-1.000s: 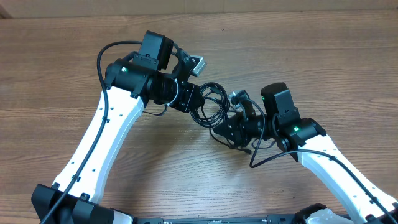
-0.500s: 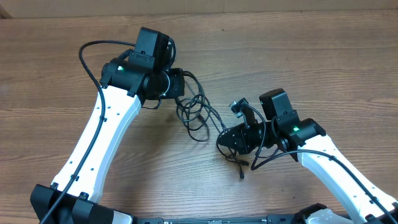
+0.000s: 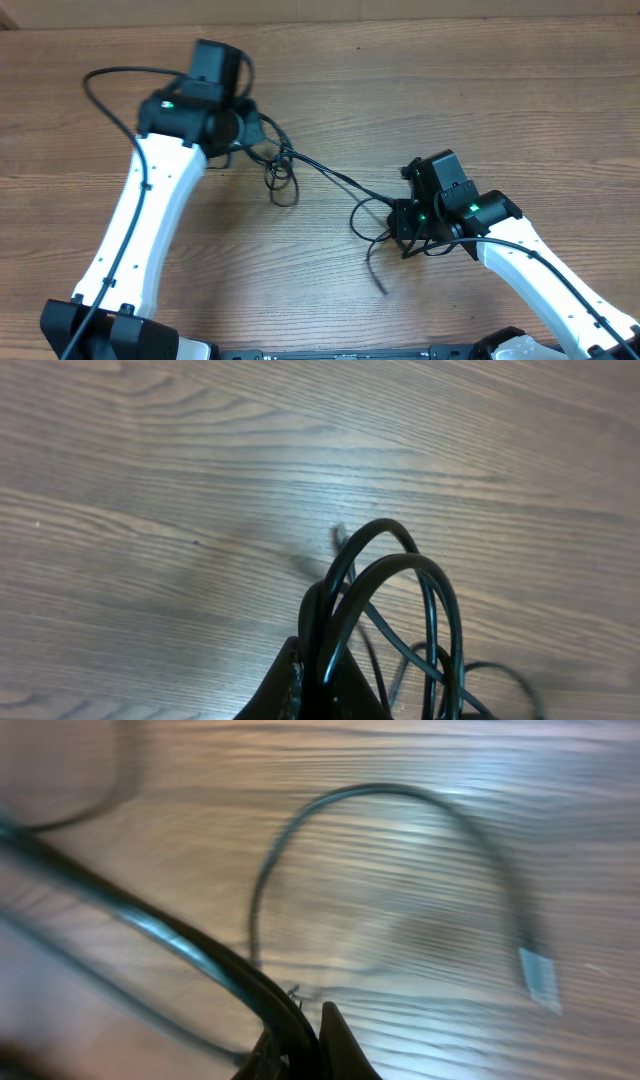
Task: Untangle cables
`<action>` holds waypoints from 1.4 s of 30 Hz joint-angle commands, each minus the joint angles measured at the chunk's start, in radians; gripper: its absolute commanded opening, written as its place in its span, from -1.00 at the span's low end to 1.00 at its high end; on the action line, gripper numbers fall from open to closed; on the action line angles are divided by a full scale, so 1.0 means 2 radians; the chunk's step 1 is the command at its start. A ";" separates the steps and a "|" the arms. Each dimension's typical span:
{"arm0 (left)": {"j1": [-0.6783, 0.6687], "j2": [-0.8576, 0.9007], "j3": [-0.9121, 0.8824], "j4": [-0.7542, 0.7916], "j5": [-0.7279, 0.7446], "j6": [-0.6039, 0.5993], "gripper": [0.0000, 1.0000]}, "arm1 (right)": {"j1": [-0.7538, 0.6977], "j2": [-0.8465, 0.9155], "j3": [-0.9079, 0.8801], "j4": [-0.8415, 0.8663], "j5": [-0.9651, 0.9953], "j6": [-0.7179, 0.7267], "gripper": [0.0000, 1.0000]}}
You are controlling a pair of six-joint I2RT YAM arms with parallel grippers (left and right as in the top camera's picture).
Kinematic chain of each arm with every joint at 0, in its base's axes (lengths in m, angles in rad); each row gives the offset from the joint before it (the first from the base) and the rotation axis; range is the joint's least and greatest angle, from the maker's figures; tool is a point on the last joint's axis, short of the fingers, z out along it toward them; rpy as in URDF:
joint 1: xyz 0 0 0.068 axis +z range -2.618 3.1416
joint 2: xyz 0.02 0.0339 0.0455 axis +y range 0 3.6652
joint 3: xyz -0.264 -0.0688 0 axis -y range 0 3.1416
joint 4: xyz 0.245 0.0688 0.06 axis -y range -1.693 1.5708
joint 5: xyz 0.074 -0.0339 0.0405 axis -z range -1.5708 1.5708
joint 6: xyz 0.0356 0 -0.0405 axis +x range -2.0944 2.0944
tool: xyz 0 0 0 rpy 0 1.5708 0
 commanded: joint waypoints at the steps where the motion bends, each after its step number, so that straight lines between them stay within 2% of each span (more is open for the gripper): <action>1: 0.048 -0.013 0.011 0.014 0.086 0.064 -0.91 | -0.003 0.001 -0.003 0.001 0.101 0.074 -0.92; 2: 0.052 -0.013 0.011 0.015 0.131 0.097 -0.92 | -0.003 0.001 -0.003 0.007 0.101 0.074 -0.88; 5: 0.054 -0.013 0.009 0.013 0.260 0.198 -0.91 | -0.003 0.001 -0.003 0.028 0.099 0.074 -0.56; 7: 0.049 -0.013 0.009 0.003 0.321 0.265 -0.92 | -0.003 0.001 -0.003 0.041 0.093 0.074 -0.24; 10: 0.035 -0.013 0.009 -0.011 0.338 0.308 -0.91 | -0.003 0.001 -0.003 0.054 0.070 0.074 0.20; 12: 0.028 -0.013 0.008 -0.011 0.338 0.310 -0.91 | -0.003 0.001 -0.003 0.062 0.049 0.074 0.35; 20: 0.007 -0.013 0.006 -0.011 0.288 0.319 -0.91 | -0.003 0.001 -0.003 0.078 -0.006 0.068 0.54; 30: -0.011 0.000 -0.003 -0.011 0.309 0.318 -0.92 | -0.003 0.001 -0.003 0.172 -0.128 0.068 0.56; 42: -0.035 0.013 -0.004 -0.006 0.335 0.318 -0.91 | -0.003 0.001 -0.003 0.239 -0.188 0.090 0.58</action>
